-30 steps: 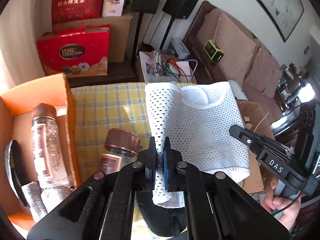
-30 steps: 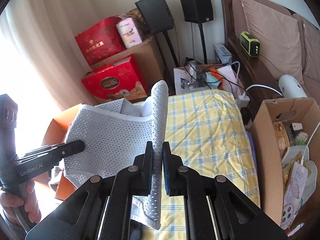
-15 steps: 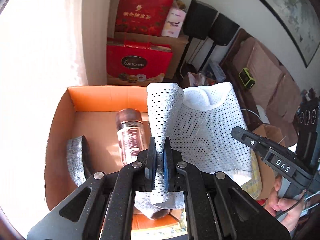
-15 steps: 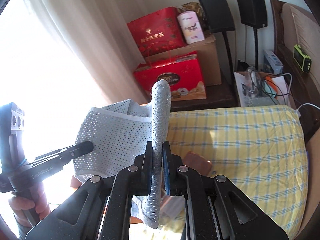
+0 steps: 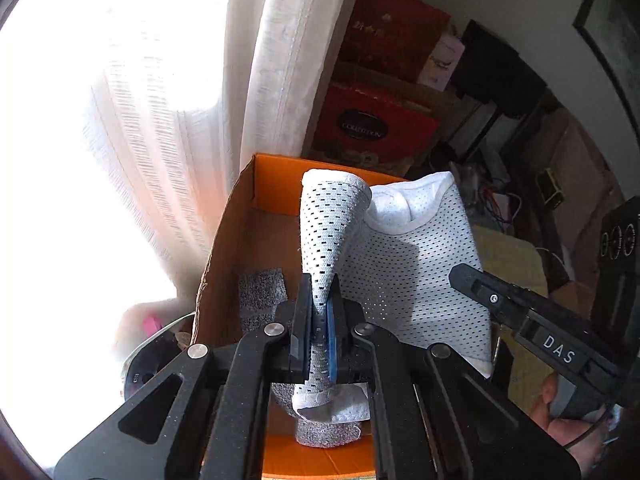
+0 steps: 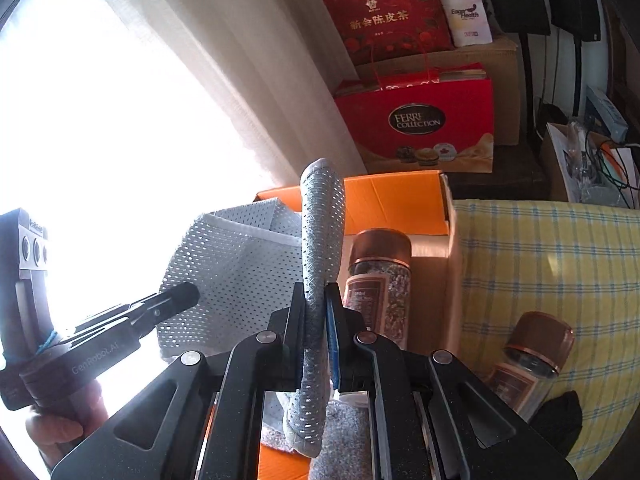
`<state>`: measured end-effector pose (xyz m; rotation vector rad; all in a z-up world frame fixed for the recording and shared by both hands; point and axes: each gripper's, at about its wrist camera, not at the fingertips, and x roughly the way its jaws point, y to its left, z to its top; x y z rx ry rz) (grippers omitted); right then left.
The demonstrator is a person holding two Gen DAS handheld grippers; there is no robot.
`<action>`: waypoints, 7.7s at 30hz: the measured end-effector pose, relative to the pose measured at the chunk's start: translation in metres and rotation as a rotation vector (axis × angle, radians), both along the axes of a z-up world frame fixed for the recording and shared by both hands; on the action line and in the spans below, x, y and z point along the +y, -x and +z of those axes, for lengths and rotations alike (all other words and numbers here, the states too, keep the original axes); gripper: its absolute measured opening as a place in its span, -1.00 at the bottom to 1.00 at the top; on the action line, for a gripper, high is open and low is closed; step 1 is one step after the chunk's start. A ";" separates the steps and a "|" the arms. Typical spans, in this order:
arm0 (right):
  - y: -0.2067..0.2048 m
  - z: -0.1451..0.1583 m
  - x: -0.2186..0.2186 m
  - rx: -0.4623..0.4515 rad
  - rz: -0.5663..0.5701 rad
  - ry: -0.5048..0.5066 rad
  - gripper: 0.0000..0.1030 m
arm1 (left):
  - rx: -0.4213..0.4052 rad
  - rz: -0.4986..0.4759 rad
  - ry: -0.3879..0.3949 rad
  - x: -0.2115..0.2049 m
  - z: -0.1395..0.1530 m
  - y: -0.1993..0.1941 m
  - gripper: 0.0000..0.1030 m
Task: Organize objects
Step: 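Carry the mesh pouch with both tools into the orange box, then open both tools to release the mesh pouch in the box, then withdraw both tools from the box and lower them toward the black eye mask, then close the left tool on the edge of the black eye mask, then lift the eye mask with the left tool while the right tool grasps its other end, then carry the eye mask with both tools over the orange box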
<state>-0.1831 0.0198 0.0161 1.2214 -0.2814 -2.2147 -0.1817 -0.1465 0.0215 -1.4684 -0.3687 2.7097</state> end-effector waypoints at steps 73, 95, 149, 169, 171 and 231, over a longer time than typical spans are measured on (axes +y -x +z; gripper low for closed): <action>-0.110 -0.003 0.163 0.108 -0.155 -0.268 0.66 | 0.055 -0.283 -0.032 0.140 -0.019 -0.110 0.51; -0.168 -0.067 0.218 0.071 -0.255 -0.310 0.64 | 0.120 -0.344 -0.085 0.185 -0.043 -0.179 0.51; -0.177 -0.112 0.246 -0.084 -0.288 -0.145 -0.34 | -0.056 -0.563 -0.200 0.286 -0.089 -0.150 -0.88; -0.206 -0.088 0.282 0.054 -0.299 -0.197 0.15 | -0.096 -0.779 -0.051 0.390 -0.070 -0.135 -0.86; -0.201 -0.092 0.285 0.051 -0.312 -0.145 0.15 | -0.110 -0.775 -0.073 0.391 -0.072 -0.133 -0.86; -0.186 -0.015 0.235 0.130 -0.220 -0.016 -0.80 | -0.031 -0.498 -0.443 0.260 -0.039 -0.089 -0.70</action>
